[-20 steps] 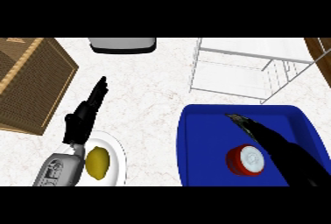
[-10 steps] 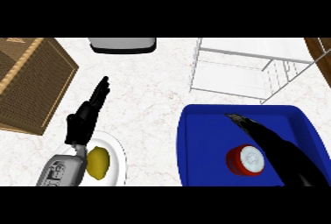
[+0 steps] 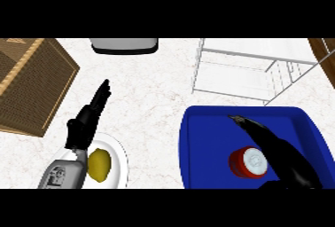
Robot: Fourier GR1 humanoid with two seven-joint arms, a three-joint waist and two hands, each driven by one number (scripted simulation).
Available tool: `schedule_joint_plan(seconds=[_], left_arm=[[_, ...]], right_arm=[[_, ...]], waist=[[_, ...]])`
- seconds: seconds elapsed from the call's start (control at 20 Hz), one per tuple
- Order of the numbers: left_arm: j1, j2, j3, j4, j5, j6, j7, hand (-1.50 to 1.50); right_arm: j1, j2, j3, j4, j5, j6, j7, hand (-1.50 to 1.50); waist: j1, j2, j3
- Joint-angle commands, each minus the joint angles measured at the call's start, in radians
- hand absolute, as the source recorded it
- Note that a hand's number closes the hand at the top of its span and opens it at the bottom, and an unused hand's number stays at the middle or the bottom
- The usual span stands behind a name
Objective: Pick the can from the tray and place it in the tiered shelf
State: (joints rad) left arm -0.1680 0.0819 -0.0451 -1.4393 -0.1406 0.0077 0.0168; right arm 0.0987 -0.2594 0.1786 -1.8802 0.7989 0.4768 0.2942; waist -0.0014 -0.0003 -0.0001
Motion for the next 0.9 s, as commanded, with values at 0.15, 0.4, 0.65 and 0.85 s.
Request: schedule_joint_plan(seconds=[0.15, 0.4, 0.65, 0.85], left_arm=[[-0.031, -0.021, 0.013, 0.044, -0.021, 0.01, -0.006, 0.0], [-0.038, -0.025, -0.005, -0.056, -0.02, -0.001, 0.101, 0.0], [0.017, 0.005, 0.029, -0.012, 0.007, -0.044, -0.006, 0.0], [0.008, -0.027, 0.027, 0.056, -0.005, -0.025, -0.064, 0.0]], right_arm=[[0.025, 0.004, -0.012, 0.018, 0.029, -0.007, -0.058, -1.5], [0.002, -0.009, 0.014, 0.113, 0.066, 0.0, -0.104, 1.5], [0.02, -0.027, 0.078, 0.134, 0.185, -0.107, -0.176, 1.5], [0.024, -0.016, 0.041, 0.116, 0.163, -0.103, -0.197, 1.5]], waist=[[-0.002, 0.0, 0.0], [0.0, 0.0, 0.0], [0.001, 0.0, 0.0], [-0.001, 0.0, 0.0]])
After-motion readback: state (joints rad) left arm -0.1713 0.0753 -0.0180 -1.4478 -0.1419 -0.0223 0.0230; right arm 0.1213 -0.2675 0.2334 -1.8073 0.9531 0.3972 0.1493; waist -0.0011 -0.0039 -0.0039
